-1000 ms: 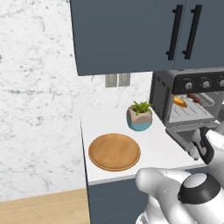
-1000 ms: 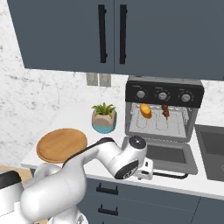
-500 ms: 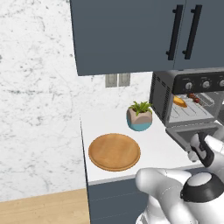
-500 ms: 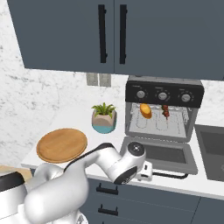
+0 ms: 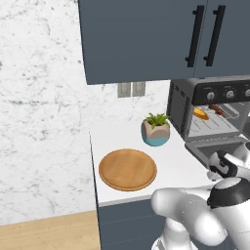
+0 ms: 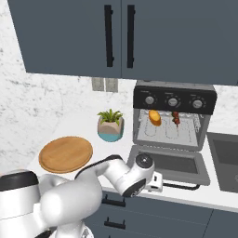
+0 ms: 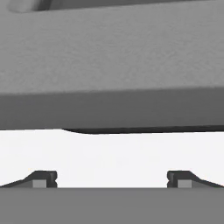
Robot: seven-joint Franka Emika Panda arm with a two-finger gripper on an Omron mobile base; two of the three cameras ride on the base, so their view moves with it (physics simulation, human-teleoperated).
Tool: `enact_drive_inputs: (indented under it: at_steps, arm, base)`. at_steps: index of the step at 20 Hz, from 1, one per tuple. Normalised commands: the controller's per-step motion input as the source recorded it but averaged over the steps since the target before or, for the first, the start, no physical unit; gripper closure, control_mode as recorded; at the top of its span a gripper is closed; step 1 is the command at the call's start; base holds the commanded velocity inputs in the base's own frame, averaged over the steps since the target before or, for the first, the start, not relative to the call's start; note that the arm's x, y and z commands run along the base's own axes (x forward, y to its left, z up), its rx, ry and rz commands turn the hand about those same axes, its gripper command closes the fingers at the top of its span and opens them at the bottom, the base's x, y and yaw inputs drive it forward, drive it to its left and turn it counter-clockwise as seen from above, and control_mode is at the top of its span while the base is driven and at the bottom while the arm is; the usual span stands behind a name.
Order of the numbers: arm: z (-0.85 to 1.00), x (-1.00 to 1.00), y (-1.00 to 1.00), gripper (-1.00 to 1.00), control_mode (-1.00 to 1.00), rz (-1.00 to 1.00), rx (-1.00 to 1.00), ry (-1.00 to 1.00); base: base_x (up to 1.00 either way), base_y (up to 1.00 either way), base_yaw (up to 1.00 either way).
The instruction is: Pick up the kebab skewer and baguette bread, and place them inside the toaster oven. Close the toaster oven door and start by setting the timer.
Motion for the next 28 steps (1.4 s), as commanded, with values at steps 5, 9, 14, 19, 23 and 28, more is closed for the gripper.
enact_drive_inputs:
  at_steps: [5,9,14,19,23,28]
  arm:
    - [-0.12,0.0,-0.16,-1.0,-1.0,0.0,0.0,-0.03]
    - [0.0,0.14,0.0,-1.0,-1.0,0.0,0.0,-0.05]
    - [0.0,0.08,0.0,-1.0,-1.0,0.0,0.0,-0.04]
    - [0.0,0.01,0.0,-1.0,-1.0,0.0,0.0,-0.06]
    - [0.0,0.06,0.0,-1.0,-1.0,0.0,0.0,-0.09]
    - [0.07,0.18,0.0,-1.0,-1.0,0.0,0.0,-0.11]
  base:
    - [0.0,0.0,0.0]
    - [0.0,0.0,0.0]
    - [0.0,0.0,0.0]
    - [0.0,0.0,0.0]
    - [0.0,0.0,0.0]
    - [0.0,0.0,0.0]
